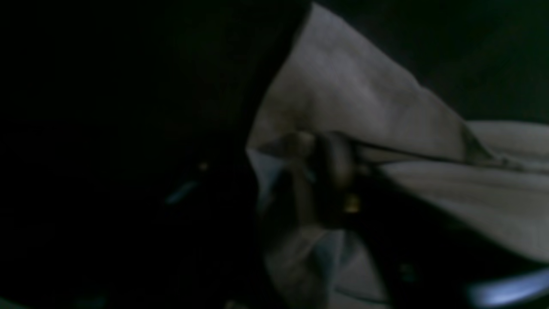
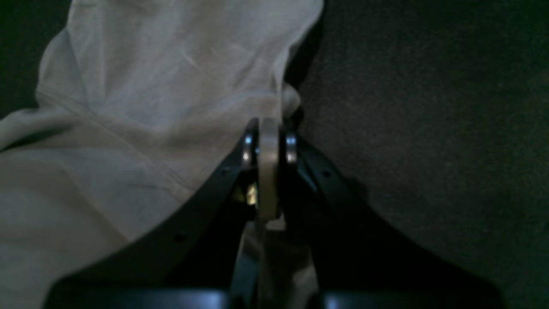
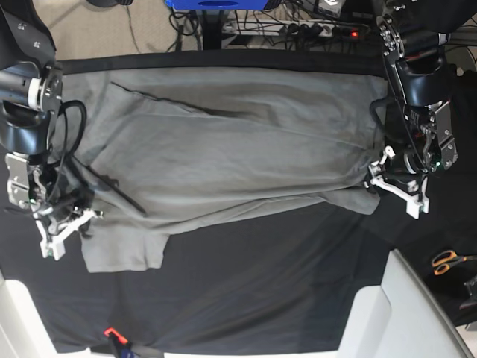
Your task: Fold the T-shirt properly
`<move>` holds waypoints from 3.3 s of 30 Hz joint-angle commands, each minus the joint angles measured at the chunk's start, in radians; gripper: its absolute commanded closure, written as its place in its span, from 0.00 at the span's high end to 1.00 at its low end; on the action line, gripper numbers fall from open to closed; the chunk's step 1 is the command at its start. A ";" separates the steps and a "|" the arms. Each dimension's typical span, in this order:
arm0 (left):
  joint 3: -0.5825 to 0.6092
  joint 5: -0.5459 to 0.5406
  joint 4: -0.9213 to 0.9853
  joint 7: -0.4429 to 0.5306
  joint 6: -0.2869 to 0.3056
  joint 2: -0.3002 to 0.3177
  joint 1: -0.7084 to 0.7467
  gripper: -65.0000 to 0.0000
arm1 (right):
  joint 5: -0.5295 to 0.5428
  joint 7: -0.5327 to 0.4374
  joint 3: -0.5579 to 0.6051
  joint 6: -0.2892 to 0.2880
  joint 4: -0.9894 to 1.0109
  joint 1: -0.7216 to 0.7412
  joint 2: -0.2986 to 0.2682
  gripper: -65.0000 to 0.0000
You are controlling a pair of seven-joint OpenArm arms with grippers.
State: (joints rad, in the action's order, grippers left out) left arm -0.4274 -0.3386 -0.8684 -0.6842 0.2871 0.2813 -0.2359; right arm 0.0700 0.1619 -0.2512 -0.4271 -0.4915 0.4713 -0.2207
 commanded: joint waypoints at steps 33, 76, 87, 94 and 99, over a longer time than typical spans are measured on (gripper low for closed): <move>0.061 0.138 0.430 0.234 -0.012 0.017 -0.311 0.65 | 0.007 -0.020 -0.001 -0.005 -0.023 0.024 -0.016 0.00; 0.061 0.140 0.202 0.277 -0.012 0.011 -0.351 0.00 | 0.003 -0.118 0.026 -0.005 -0.161 0.042 -0.021 0.00; 0.061 0.149 0.202 0.277 -0.012 0.012 -0.345 0.00 | 0.003 -0.120 0.129 -0.005 -0.158 0.056 -0.026 0.00; 0.061 0.151 0.202 0.277 -0.012 0.014 -0.343 0.00 | 0.003 -0.121 0.123 0.003 -0.158 0.059 -0.047 0.00; 0.061 0.151 0.202 0.277 -0.012 0.025 -0.343 0.00 | 0.003 -0.147 0.126 0.072 -0.105 0.065 -0.067 0.00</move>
State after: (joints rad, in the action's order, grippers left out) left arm -0.3649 -0.1833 -0.6483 -0.4347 0.2798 0.2890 -0.5476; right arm 0.0669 0.0425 -0.1242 -0.3656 -0.5831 0.5068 -0.2714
